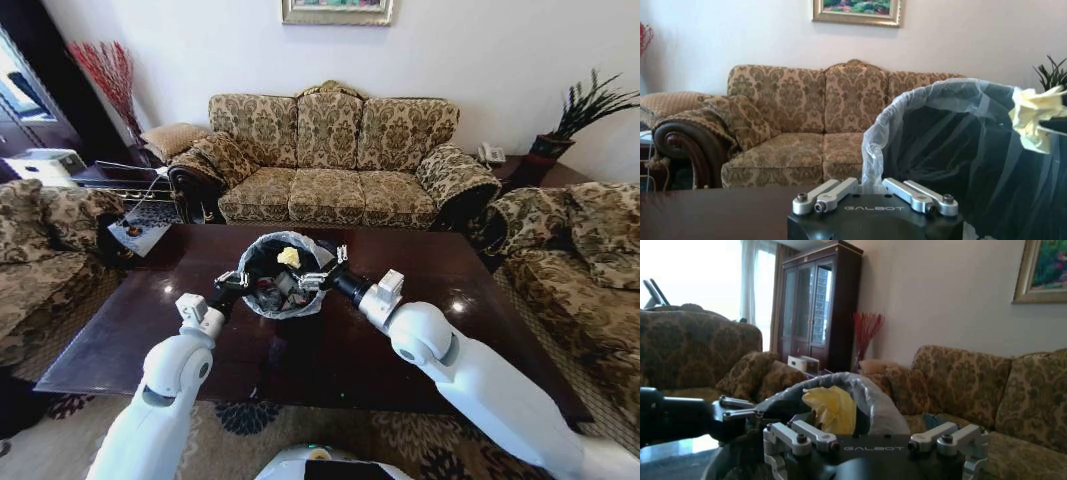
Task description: Move to the front of the table and place the trash on the table into the trash bin.
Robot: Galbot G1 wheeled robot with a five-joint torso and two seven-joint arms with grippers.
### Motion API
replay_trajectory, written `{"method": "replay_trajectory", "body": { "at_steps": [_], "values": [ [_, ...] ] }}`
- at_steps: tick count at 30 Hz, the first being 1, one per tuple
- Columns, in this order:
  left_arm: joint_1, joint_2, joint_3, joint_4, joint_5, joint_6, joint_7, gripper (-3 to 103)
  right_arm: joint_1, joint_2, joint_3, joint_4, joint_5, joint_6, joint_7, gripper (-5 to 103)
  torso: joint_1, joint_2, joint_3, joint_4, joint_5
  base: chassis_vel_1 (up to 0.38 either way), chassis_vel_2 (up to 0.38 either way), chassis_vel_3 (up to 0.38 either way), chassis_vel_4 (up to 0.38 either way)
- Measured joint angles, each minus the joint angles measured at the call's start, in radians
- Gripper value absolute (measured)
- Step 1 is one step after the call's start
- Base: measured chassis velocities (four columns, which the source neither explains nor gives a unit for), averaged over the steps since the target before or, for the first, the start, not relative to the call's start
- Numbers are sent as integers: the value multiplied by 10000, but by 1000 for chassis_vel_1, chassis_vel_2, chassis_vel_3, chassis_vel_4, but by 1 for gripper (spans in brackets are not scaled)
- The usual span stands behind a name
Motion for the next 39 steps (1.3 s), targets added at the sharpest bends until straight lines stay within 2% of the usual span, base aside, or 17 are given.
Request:
{"method": "replay_trajectory", "body": {
  "at_steps": [16, 19, 24, 29, 39],
  "values": [
    [-22, -20, 40, 42, 15, 0, 21, 1, -231, -206, 181, 38, 12, 52, 359, 100, -1, 0, 0, -1, -1, 0, 0, 0, 0],
    [-31, -26, 64, 62, 20, 0, 28, 1, -234, -203, 185, 38, 14, 150, 349, 100, -1, 0, 0, -1, 0, 0, 0, 0, 0],
    [-43, -21, 80, 104, 24, 0, 32, 1, -174, -108, 173, 12, 209, 794, -116, 100, 0, 0, 0, 0, -1, 0, 0, 0, 0],
    [-42, 18, 2, 114, 20, 0, 35, 1, -206, -106, 207, 323, 455, 890, -148, 100, -1, 0, 0, 1, -1, 0, 0, 0, 0],
    [10, -30, -284, 58, -31, -2, -18, 1, -979, -331, 847, 1392, 657, 310, 1090, 100, -1, 0, 0, -1, -1, 0, 0, 0, 0]
  ]
}}
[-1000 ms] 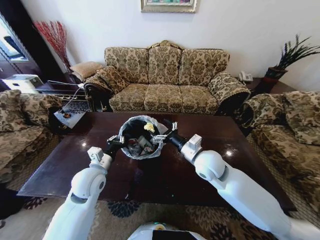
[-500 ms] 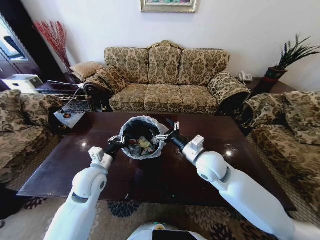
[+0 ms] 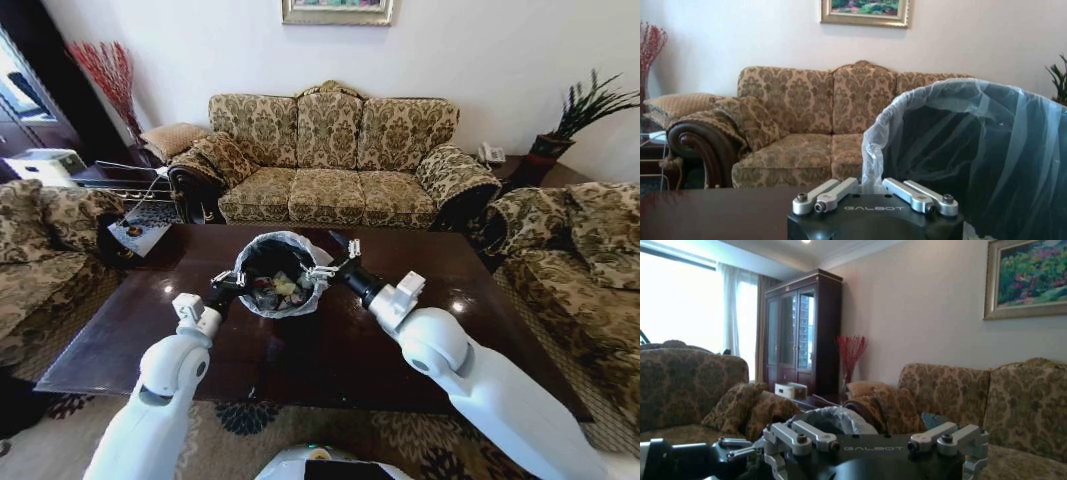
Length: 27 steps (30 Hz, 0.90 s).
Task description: Move to the front of the table and place the trash on the table into the trash bin.
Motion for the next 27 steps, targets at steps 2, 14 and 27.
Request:
{"method": "replay_trajectory", "body": {
  "at_steps": [2, 14, 27],
  "values": [
    [18, -13, -2, -13, 0, 0, -1, 1, -37, -5, 24, 60, -8, -64, 87, 100, 0, 0, 0, -2, 0, 0, 0, 0, 0],
    [146, -59, -143, -184, 15, -4, -34, 1, -142, -3, 58, 430, -158, -325, 309, 100, 4, -1, 1, 1, 0, 16, -17, -14, 15],
    [185, -52, -143, -208, 14, -10, -40, 1, -362, -124, 81, 505, -371, -323, 270, 100, -1, -3, 0, 2, 0, 197, -202, -215, 201]
  ]
}}
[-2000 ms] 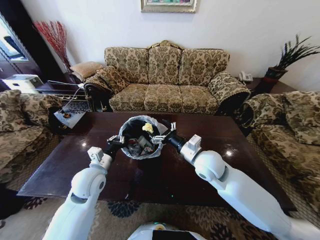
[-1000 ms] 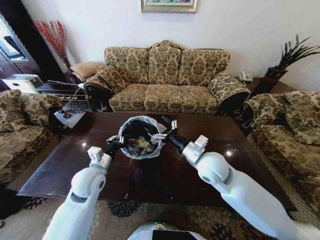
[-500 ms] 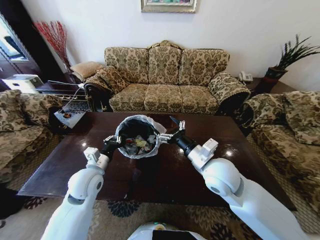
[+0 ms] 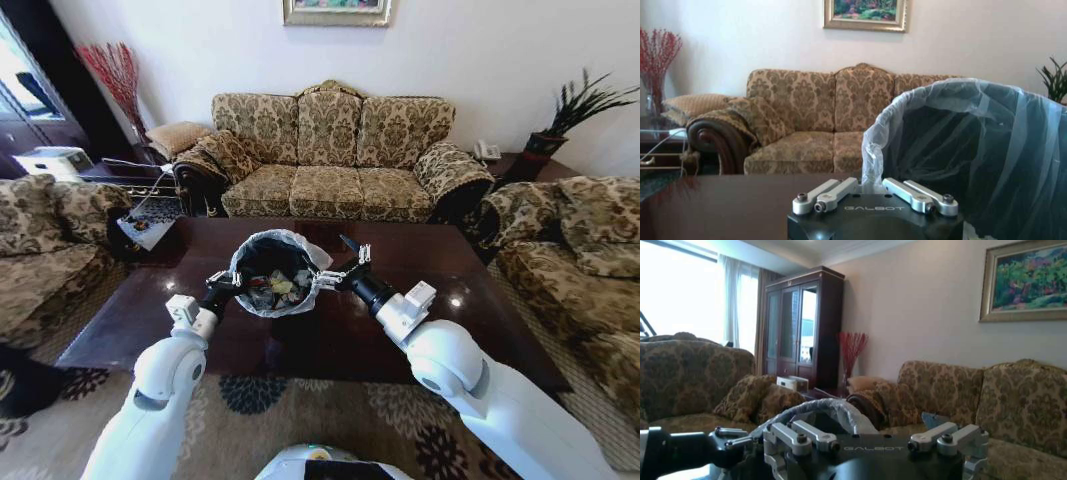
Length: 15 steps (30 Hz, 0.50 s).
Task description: Move to the front of the table and place the trash on the table into the trash bin.
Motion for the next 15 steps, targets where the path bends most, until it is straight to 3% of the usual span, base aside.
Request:
{"method": "replay_trajectory", "body": {
  "at_steps": [7, 8, 12, 15],
  "values": [
    [34, -27, -15, -76, -5, -12, 1, 1, 16, -65, -4, 86, 4, 2, -7, 100, -1, 1, 0, 1, -3, 324, -324, -321, 328],
    [41, -29, -14, -102, -5, -11, 0, 1, 14, -69, -5, 100, 5, 2, -7, 100, -2, 1, -1, -1, 16, 370, -320, -378, 310],
    [76, -34, -14, -162, -9, -13, 4, 1, -31, -86, -2, 154, 8, 2, -6, 100, -1, 5, -2, -4, -12, 324, -355, -339, 343],
    [106, -36, -16, -201, -6, -12, -5, 1, -75, -111, 6, 177, 8, 3, -3, 100, 4, 3, 2, 2, 13, 365, -346, -343, 368]
  ]
}}
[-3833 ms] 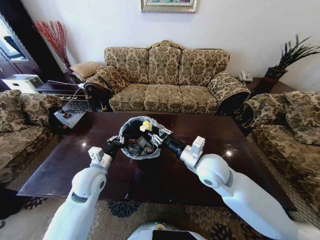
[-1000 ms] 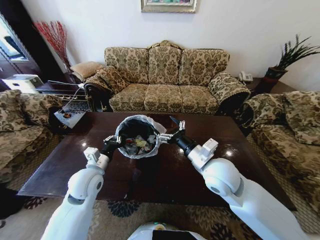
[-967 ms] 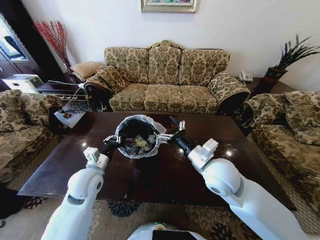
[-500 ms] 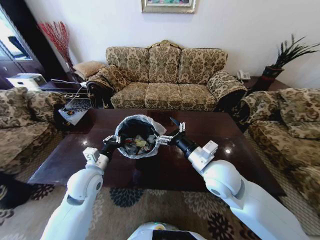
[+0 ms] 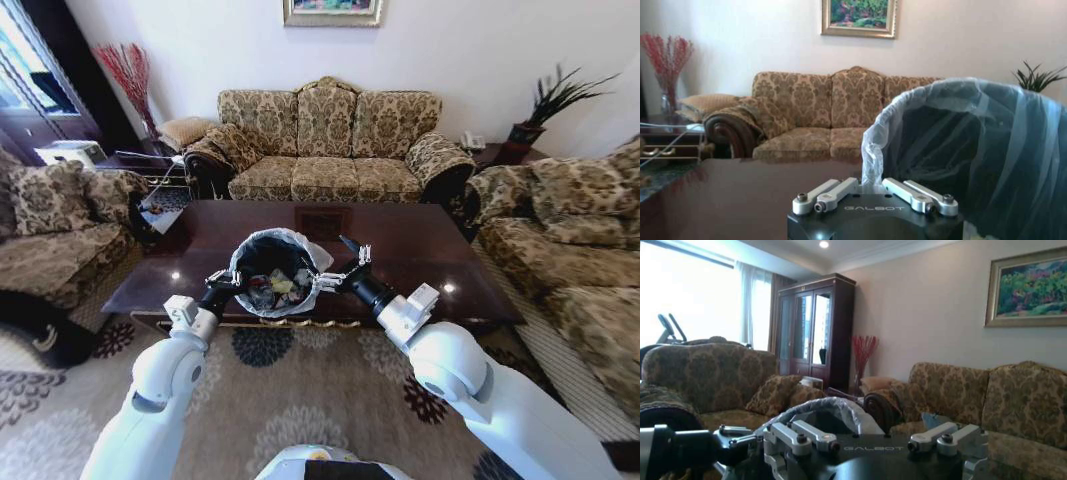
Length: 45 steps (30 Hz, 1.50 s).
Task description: Move to the front of the table and place the trash on the table into the trash bin.
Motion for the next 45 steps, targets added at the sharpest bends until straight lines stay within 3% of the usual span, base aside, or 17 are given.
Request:
{"method": "replay_trajectory", "body": {
  "at_steps": [3, 10, 15, 19, 22, 23, 26, 28, 30, 33, 36, 37, 39, 40, 42, 43, 45],
  "values": [
    [27, -5, 6, -69, -1, 0, 14, 1, -54, -33, 18, 55, 0, 7, 6, 100, -5, 2, -3, -9, -19, 351, -394, -353, 366],
    [59, -3, 1, -147, 0, 8, 3, 1, -183, -42, 135, -41, -68, 190, 190, 100, -11, 4, -6, -4, -17, 327, -349, -295, 325],
    [97, 2, -17, -228, -2, 11, 7, 1, -222, -119, 823, -250, -48, 206, 403, 100, -14, 6, -7, -2, -7, 122, -126, -167, 116],
    [95, 12, -25, -260, -20, 19, 4, 1, -232, -381, 1810, -311, 426, 179, 430, 100, 6, 0, 3, -1, -13, -28, 23, 40, -14],
    [90, 0, -32, -297, -34, 26, -11, 1, -1091, -683, 3539, -502, 752, 123, 329, 100, 13, -4, 5, 0, -13, -36, 68, 64, -47],
    [90, 0, -32, -297, -34, 26, -11, 1, -1091, -683, 3539, -502, 752, 123, 329, 100, 13, -4, 5, 0, -13, -26, 55, 65, -28],
    [83, 25, -64, -342, -111, 26, -13, 1, -2505, -622, 5653, -1166, 574, 505, -275, 100, 4, -3, 0, -2, -13, -9, 18, 5, -9],
    [83, 51, -75, -349, -146, 29, -12, 1, -3184, -539, 6332, -1428, 361, 802, -591, 100, -2, -2, -2, -1, -11, 0, 0, 0, 0],
    [85, 108, -105, -364, -192, 29, -14, 1, -4911, -138, 7804, -1586, 3, 1330, -1187, 100, -8, -1, -4, -6, -7, 0, 0, 0, 0],
    [87, 120, -106, -364, -202, 29, -11, 1, -5811, 208, 8486, -1426, -85, 1547, -1319, 100, -8, -1, -4, -10, -5, 0, 0, 0, 0],
    [89, 107, -99, -365, -204, 29, -19, 1, -7684, 1389, 9412, -829, -712, 2292, -1640, 100, -4, -1, -3, -3, -9, 0, 0, 0, 0],
    [89, 107, -99, -365, -204, 29, -19, 1, -7684, 1389, 9412, -829, -712, 2292, -1640, 100, -4, -1, -3, -3, -9, 0, 0, 0, 0],
    [71, 77, -59, -369, -203, 29, -15, 1, -8874, 2709, 9020, -176, -1923, 2966, -1673, 100, -4, 0, -4, -8, -20, 0, 0, 0, 0],
    [71, 77, -59, -369, -203, 29, -15, 1, -8874, 2709, 9020, -176, -1923, 2966, -1673, 100, -4, 0, -4, -8, -20, 0, 0, 0, 0],
    [46, 56, -37, -369, -195, 27, -13, 1, -9092, 3371, 8379, 51, -2856, 3280, -1432, 100, -5, 0, -5, -6, -16, 0, 0, 0, 0],
    [41, 18, -24, -365, -176, 20, -12, 1, -9099, 3978, 7750, 190, -3781, 3487, -1172, 100, -5, 2, -5, 0, -13, 0, 0, 0, 0],
    [48, -3, -21, -363, -163, 18, -12, 1, -9078, 4192, 7541, 233, -4091, 3530, -1088, 100, -5, 2, -4, 0, -15, 0, 0, 0, 0]
  ]
}}
